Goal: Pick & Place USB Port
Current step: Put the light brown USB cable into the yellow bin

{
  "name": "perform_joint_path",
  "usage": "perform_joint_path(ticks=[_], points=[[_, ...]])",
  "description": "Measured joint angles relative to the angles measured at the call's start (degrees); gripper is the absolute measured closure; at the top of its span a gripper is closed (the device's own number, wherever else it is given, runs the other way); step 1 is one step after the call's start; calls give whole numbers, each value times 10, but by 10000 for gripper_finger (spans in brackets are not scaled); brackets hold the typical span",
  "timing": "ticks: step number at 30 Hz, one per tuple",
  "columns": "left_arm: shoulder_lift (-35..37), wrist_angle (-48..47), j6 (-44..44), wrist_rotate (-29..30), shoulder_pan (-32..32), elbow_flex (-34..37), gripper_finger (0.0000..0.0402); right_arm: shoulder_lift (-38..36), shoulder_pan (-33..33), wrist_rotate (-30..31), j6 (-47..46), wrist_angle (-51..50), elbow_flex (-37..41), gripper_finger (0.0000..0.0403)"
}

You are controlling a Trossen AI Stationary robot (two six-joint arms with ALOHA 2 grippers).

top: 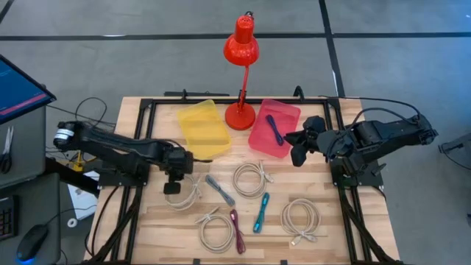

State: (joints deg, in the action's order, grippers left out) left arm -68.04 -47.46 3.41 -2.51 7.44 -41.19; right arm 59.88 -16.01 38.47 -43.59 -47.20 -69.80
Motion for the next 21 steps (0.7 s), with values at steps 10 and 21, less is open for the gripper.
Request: perform_joint_path(ticks=[10, 21], points=[[154, 76, 76, 67, -20, 0, 372, 0, 0, 51, 0, 0, 0, 339], [210, 176, 49, 197, -92, -1, 372, 0, 29, 66, 0, 0, 0, 339]])
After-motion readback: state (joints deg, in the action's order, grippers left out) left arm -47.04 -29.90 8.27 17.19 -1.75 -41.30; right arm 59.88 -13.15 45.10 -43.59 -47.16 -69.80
